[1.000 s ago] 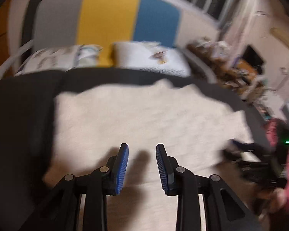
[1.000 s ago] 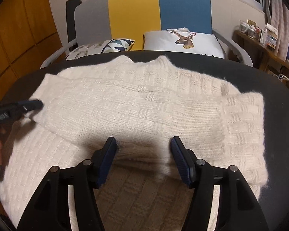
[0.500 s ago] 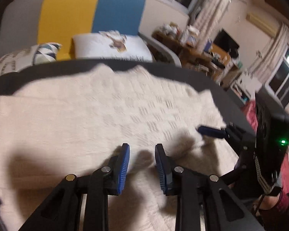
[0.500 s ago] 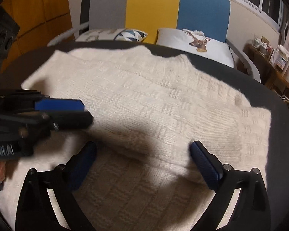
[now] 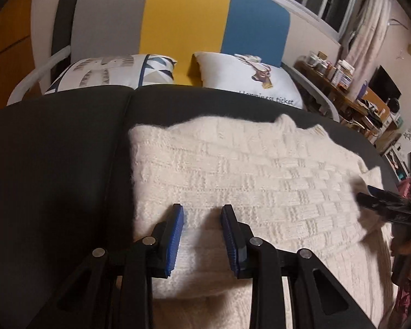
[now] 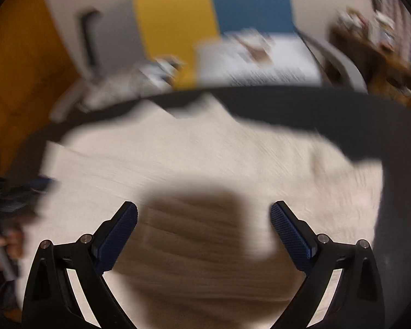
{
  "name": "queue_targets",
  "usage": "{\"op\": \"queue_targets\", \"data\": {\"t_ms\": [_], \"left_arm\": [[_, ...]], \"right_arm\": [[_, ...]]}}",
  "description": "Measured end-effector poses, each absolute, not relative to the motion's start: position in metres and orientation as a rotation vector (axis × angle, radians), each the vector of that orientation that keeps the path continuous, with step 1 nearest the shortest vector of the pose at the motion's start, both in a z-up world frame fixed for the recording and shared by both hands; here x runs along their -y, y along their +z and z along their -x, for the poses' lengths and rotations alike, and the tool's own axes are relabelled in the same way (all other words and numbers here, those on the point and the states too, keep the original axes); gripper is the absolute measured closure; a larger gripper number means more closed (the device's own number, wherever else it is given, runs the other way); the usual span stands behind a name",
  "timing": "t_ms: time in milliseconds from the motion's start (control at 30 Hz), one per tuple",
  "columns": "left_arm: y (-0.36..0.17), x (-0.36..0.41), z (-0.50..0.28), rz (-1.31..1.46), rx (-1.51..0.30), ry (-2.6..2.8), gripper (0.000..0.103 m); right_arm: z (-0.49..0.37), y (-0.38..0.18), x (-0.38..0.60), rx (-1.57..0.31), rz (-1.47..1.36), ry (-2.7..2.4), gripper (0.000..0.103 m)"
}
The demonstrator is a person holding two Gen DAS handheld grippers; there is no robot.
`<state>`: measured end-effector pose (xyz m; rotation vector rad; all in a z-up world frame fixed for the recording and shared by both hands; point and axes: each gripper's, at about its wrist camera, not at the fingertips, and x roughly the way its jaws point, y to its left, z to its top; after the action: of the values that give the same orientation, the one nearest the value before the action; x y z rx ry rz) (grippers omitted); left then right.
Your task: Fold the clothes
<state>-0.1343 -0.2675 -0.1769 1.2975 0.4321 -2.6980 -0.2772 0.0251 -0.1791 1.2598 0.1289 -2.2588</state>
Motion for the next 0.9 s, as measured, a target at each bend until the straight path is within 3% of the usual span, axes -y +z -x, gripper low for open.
{"op": "queue_targets", "data": {"t_ms": [300, 467, 667, 900], "left_arm": [[-0.156, 0.289, 0.161, -1.206, -0.427, -2.692, 0.074], [-0.183, 0.3, 0.18, -1.273, -0.446, -2.627, 0.074], [-0.167, 0.284, 0.167, -1.24, -0.364, -2.648, 0.074], [-0.16, 0.256, 0.123, -1.202, -0.319, -2.737, 0.073]], "right_arm": [[0.278, -0.144, -0.022, -0.062, -1.072, -2.195, 0.003], [0.284, -0.165, -0.003, -0.15, -1.117, -2.146, 0.003], [0.282, -0.184, -0.009, -0.213, -1.184, -2.191, 0.004], [0.234, -0.144, -0.044, -0.048, -1.097, -2.14, 0.004]]}}
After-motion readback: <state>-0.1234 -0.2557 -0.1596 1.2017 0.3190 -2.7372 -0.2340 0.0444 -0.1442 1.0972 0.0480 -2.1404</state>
